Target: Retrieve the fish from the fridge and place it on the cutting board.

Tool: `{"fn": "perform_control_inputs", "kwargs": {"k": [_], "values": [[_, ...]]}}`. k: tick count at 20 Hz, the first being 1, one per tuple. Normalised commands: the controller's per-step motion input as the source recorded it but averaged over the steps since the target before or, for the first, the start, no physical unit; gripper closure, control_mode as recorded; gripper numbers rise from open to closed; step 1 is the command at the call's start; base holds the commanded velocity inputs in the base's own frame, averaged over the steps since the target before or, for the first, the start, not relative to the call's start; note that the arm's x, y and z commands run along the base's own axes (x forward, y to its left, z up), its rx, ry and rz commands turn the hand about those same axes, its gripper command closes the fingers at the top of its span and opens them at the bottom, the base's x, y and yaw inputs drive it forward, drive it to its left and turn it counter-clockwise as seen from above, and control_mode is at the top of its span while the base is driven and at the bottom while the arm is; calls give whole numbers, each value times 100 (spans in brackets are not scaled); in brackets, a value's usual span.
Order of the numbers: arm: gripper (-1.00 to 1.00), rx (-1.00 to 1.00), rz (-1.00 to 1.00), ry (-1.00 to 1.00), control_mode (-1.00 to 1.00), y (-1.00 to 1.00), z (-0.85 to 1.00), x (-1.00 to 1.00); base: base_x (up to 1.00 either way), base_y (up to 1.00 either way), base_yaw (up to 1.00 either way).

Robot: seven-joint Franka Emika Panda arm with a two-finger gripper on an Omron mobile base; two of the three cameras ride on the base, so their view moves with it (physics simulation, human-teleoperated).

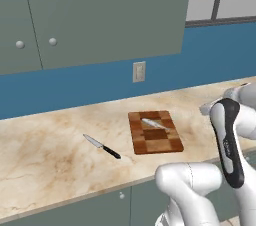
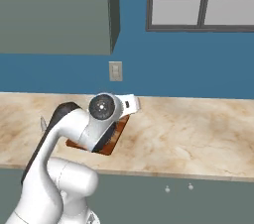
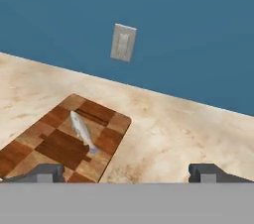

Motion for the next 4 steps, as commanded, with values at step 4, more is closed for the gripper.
{"fn": "perform_control_inputs", "kwargs": {"k": [4], "values": [[-100,11,0,-31,-100,-47,95,-50,0,0,0]]}}
